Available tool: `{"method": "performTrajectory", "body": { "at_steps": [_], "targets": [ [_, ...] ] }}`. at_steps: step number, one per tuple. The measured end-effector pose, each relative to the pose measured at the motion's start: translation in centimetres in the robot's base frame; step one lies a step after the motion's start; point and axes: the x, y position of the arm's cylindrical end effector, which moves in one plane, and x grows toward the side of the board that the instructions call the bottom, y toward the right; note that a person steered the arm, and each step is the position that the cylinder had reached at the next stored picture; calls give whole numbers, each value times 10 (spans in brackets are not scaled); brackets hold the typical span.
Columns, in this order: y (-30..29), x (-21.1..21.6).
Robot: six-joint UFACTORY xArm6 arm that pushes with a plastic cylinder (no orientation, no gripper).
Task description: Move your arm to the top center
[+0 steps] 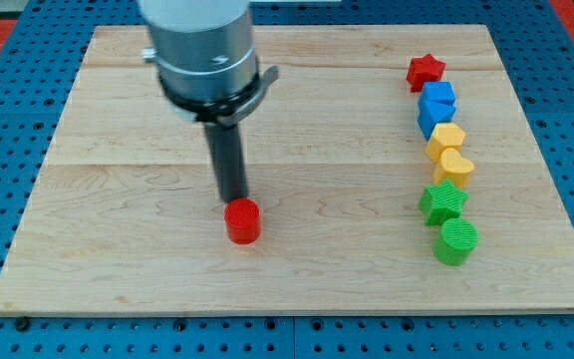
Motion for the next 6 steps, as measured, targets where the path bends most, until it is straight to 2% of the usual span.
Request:
{"method": "performTrajectory", "body": {
  "at_steps": [1, 2, 3, 4, 6],
  "targets": [
    [41, 2],
    [11, 47],
    [10, 52],
    [24, -17],
    [82, -212]
  ]
}}
